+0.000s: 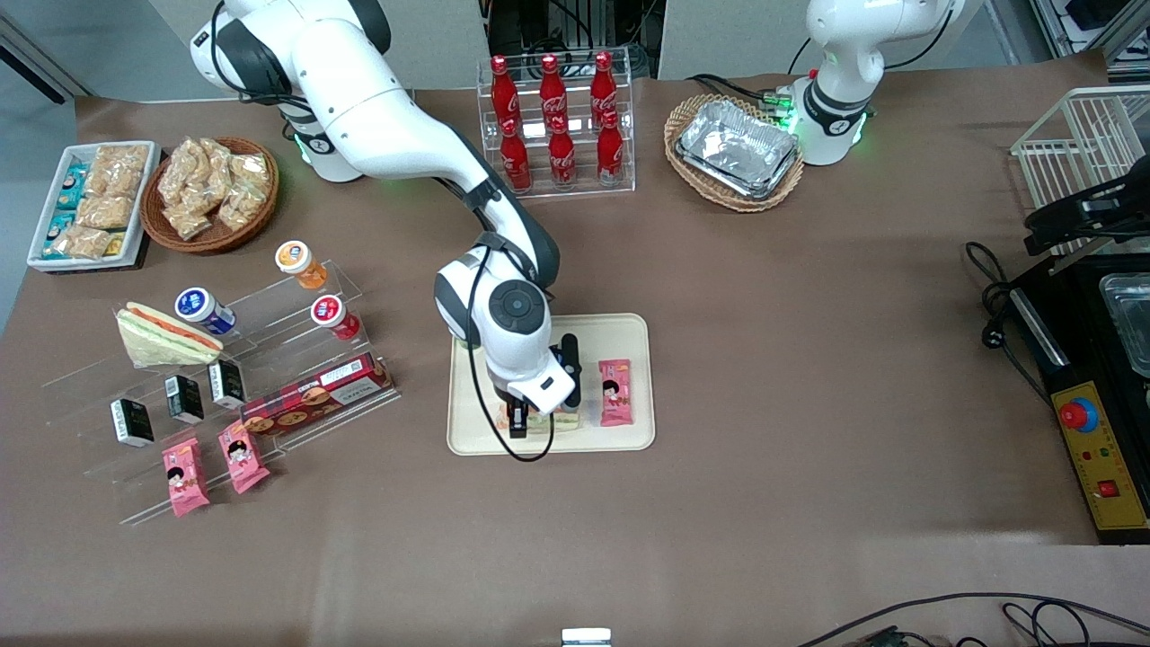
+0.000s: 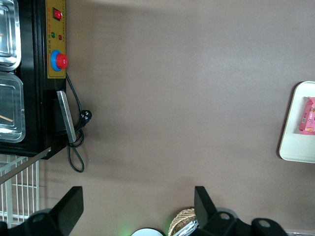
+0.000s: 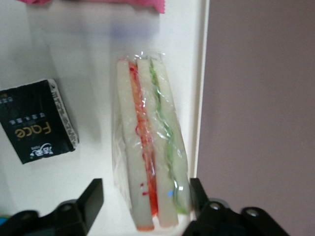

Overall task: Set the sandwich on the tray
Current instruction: 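Lower the sandwich onto the tray and open the right gripper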

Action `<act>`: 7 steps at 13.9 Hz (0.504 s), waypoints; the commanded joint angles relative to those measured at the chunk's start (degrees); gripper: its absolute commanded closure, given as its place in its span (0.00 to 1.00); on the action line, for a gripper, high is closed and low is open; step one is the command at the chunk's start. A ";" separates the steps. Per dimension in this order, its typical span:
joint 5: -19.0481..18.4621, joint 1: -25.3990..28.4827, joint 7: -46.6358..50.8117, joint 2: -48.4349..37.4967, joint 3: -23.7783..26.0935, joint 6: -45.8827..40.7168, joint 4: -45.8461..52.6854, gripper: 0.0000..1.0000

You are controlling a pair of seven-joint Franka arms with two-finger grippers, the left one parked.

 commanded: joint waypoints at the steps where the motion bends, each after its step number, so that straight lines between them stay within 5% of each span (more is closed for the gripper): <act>1: 2.90 -1.24 -0.46 -3.39 0.41 -3.01 -0.21 0.00; 7: 8.08 -2.21 0.06 -13.22 -0.20 -14.87 -0.12 0.00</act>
